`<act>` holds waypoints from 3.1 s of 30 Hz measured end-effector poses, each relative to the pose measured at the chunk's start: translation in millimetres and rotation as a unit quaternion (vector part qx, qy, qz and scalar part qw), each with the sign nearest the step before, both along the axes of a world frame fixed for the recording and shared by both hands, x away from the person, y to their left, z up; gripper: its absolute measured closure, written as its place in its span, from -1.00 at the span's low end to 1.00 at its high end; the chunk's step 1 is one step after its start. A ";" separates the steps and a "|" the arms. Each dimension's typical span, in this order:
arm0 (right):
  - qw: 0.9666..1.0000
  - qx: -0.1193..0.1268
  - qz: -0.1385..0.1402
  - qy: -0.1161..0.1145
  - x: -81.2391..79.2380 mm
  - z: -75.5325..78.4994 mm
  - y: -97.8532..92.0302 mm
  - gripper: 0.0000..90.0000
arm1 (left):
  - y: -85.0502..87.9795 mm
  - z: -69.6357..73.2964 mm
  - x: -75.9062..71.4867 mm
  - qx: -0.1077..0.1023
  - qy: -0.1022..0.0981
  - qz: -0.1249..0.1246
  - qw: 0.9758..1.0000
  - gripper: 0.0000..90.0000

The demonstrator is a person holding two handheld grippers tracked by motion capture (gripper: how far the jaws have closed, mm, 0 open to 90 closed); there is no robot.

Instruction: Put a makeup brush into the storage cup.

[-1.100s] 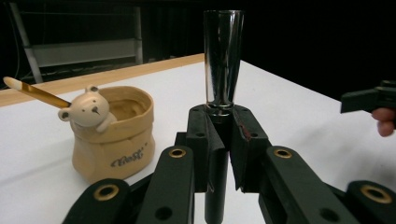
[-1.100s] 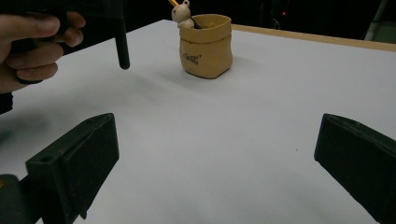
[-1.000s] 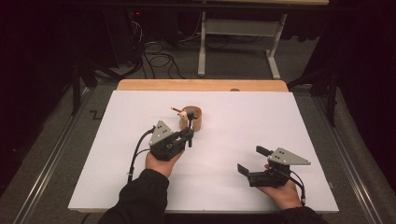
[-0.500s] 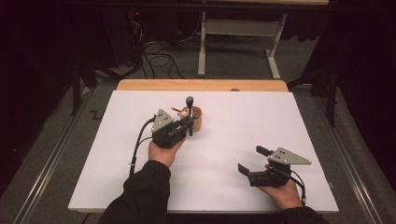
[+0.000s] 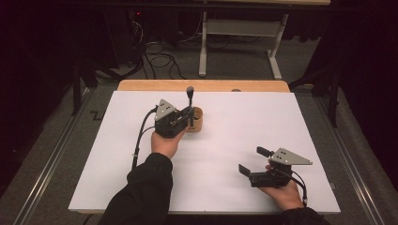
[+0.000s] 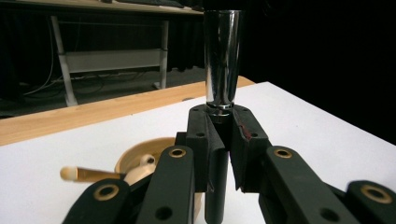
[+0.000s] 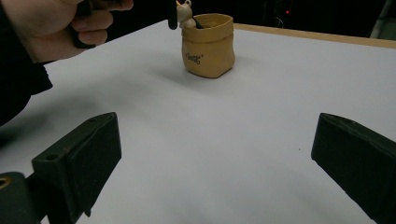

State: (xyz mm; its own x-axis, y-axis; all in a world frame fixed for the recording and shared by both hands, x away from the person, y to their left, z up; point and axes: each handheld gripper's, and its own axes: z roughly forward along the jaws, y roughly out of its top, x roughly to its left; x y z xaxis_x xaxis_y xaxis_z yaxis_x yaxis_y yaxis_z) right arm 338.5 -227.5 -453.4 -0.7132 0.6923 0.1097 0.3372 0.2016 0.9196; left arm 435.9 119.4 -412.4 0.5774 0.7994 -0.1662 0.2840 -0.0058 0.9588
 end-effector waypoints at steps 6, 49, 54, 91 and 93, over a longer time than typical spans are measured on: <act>1.000 0.002 0.003 0.003 -1.1 -0.3 1.5 -0.94 | -3.8 2.8 8.7 0.000 -0.001 0.005 1.000 0.76; 1.000 -0.002 0.011 0.003 -2.9 -2.4 5.4 -0.89 | -18.8 -16.0 32.5 0.041 -0.002 0.025 0.999 0.76; 1.000 -0.002 0.012 0.003 -3.0 -2.8 5.6 -0.89 | -20.6 -20.8 32.8 0.056 0.000 0.025 0.998 0.76; 1.000 -0.007 0.015 0.010 -3.0 -4.7 6.8 -0.89 | -24.6 -29.6 30.0 0.069 0.005 -0.001 0.998 0.29; 1.000 -0.008 0.015 0.009 -3.0 -4.7 6.8 -0.89 | -24.4 -28.7 29.1 0.068 0.008 0.000 0.998 0.25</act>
